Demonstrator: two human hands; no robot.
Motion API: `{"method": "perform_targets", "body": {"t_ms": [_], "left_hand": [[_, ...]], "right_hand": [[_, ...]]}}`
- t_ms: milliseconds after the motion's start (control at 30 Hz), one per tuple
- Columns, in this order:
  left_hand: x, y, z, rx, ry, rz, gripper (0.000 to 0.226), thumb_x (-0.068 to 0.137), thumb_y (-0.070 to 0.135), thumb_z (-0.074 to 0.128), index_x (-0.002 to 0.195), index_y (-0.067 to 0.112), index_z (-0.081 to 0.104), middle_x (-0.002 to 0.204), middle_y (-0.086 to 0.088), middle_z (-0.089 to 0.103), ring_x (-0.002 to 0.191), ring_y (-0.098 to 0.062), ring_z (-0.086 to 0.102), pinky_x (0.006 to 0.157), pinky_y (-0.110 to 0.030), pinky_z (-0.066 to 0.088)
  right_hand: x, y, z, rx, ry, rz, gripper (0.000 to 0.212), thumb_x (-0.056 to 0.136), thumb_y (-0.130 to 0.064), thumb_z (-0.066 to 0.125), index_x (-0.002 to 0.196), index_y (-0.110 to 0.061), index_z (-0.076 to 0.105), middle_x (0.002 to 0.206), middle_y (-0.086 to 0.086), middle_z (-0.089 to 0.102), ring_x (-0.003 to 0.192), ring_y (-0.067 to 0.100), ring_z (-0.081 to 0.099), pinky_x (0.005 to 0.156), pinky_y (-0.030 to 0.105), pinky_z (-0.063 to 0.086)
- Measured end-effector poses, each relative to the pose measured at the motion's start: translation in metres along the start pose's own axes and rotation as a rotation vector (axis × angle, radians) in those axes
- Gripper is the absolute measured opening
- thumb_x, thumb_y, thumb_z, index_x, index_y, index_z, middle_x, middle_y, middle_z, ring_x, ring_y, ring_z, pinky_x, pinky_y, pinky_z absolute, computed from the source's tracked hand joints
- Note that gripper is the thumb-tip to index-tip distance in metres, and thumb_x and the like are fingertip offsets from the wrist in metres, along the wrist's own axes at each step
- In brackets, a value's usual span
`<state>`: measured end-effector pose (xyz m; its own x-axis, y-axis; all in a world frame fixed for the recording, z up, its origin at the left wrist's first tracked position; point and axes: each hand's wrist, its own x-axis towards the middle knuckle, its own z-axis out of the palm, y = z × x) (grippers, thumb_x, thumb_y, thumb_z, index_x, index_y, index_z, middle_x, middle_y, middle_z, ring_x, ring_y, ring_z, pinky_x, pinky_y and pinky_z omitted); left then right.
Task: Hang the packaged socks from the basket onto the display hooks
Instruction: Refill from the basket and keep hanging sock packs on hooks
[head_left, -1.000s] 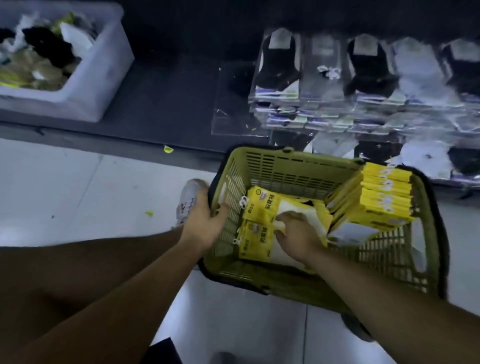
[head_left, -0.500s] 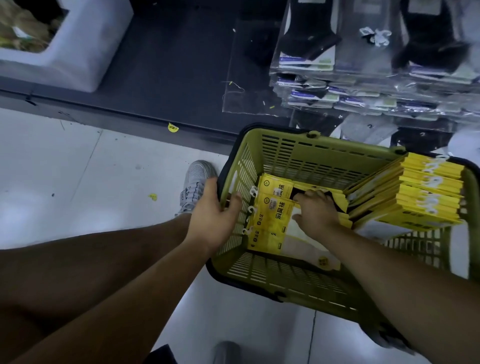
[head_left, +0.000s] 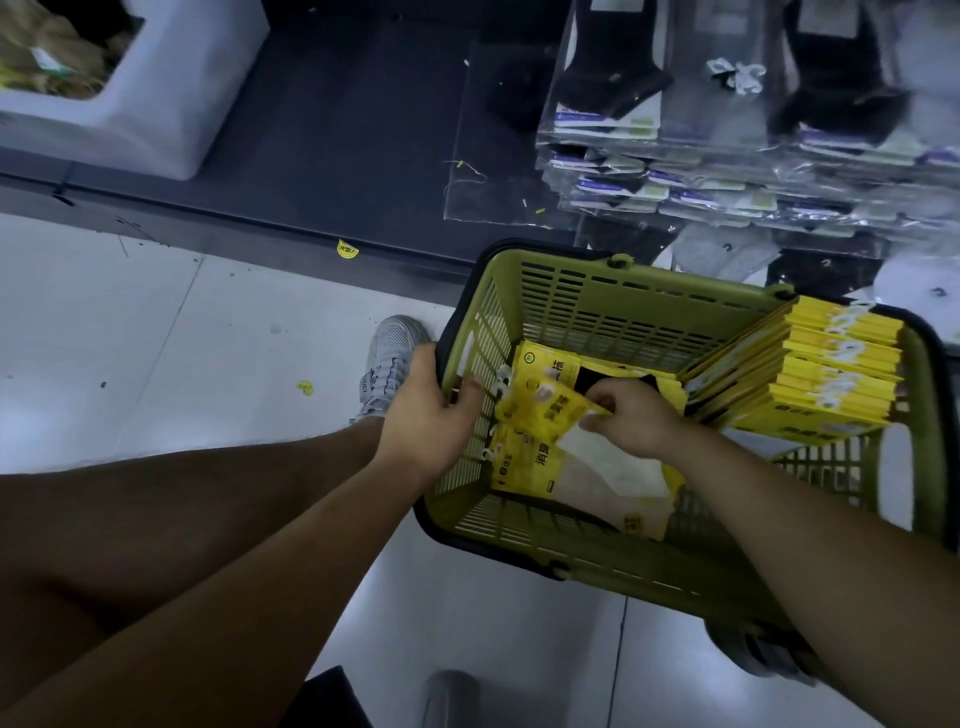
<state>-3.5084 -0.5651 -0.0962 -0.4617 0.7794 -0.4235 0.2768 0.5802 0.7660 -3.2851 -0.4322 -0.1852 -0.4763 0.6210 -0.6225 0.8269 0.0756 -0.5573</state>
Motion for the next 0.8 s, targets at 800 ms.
{"method": "perform_targets", "body": {"t_ms": [800], "left_hand": [[0.007,0.019,-0.032,-0.437,0.154,-0.141,0.009,0.108,0.024,0.055,0.102,0.027,0.062,0.106,-0.002,0.076,0.094,-0.023,0.076,0.081,-0.044,0.061]], "right_hand": [[-0.025,0.013,0.040,-0.271,-0.099,-0.014,0.050,0.101,-0.036,0.058,0.146,-0.016,0.051,0.153,0.008,0.048,0.138,0.029,0.045,0.108,0.038,0.043]]}}
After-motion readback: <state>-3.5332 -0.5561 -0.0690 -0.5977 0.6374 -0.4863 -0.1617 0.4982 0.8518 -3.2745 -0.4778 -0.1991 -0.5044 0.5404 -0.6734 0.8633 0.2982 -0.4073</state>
